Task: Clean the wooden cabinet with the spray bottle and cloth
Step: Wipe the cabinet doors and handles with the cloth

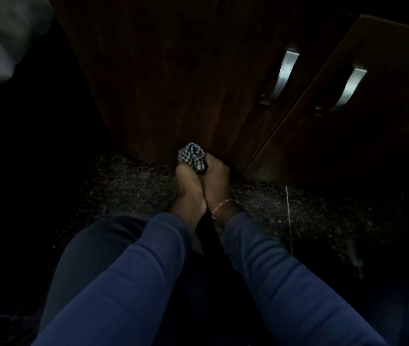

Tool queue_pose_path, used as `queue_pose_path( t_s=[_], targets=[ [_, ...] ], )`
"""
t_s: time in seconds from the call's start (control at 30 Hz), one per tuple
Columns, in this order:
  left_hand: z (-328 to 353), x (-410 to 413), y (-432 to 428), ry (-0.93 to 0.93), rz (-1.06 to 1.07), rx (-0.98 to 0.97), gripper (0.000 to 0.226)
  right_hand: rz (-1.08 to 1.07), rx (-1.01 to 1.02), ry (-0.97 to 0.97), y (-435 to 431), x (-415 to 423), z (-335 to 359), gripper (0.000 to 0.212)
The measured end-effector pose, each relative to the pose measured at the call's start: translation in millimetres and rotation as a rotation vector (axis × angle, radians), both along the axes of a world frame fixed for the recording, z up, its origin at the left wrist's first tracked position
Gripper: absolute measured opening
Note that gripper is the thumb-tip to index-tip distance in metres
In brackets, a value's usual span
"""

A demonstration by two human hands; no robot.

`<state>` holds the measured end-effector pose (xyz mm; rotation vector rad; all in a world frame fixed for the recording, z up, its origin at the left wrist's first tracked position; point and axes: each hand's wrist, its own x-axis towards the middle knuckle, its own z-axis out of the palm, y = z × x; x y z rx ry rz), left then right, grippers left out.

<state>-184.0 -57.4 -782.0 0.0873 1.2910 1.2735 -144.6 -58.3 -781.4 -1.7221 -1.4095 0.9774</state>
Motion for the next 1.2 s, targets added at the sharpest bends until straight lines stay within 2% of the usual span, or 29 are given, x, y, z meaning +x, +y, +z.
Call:
queue_pose_path(
  t_s=[0.07,0.13,0.2,0.27,0.37,0.47,0.63,0.73,0.83,0.93,1.0,1.1,1.2],
  targets=[
    [-0.3,15.4,-3.6,-0.035,-0.106,0.019,0.037,0.005,0.021,-0.04,-4.7,20.7,3.7,0.012],
    [4.1,32.2,-8.3,-0.044,-0.244,-0.039,0.035,-0.099,0.078,-0.118,-10.9,51.2,-0.4,0.003],
    [5.1,47.7,-8.5,-0.075,-0.452,-0.079,0.03,-0.251,0.177,-0.207,-18.6,78.0,-12.1,0.008],
    [6.3,59.3,-8.7,-0.025,-0.632,-0.073,0.031,-0.37,0.251,-0.168,-26.6,93.7,-18.4,0.017],
    [5.2,60.8,-7.4,-0.001,-0.66,-0.064,0.037,-0.406,0.231,-0.076,-30.0,89.2,-15.0,0.029],
    [-1.5,51.0,-5.6,0.018,-0.528,-0.06,0.036,-0.367,0.186,-0.111,-24.6,69.4,-15.6,0.022],
    [-8.4,30.4,-10.2,-0.057,-0.233,-0.057,0.029,-0.317,0.114,-0.086,-15.2,37.3,-17.9,0.014],
    [1.1,12.7,-9.5,-0.129,-0.015,-0.07,0.034,-0.241,0.065,-0.002,-6.7,17.3,-12.3,0.009],
    [12.1,-12.7,-4.2,-0.174,0.185,-0.068,0.033,-0.087,-0.011,0.098,3.4,-10.3,-1.1,0.013],
    [26.9,-45.3,4.1,-0.149,0.403,-0.06,0.033,0.032,-0.115,0.239,10.5,-43.4,8.3,0.025],
    [34.1,-67.3,10.3,-0.111,0.541,-0.029,0.038,0.069,-0.159,0.261,16.5,-64.1,12.8,0.021],
    [41.6,-93.7,13.0,0.017,0.654,0.122,0.045,0.09,-0.171,0.365,18.8,-89.4,28.7,0.011],
    [63.5,-110.4,7.5,0.182,0.635,0.344,0.055,0.076,-0.08,0.534,13.9,-108.5,47.6,0.008]
  ],
)
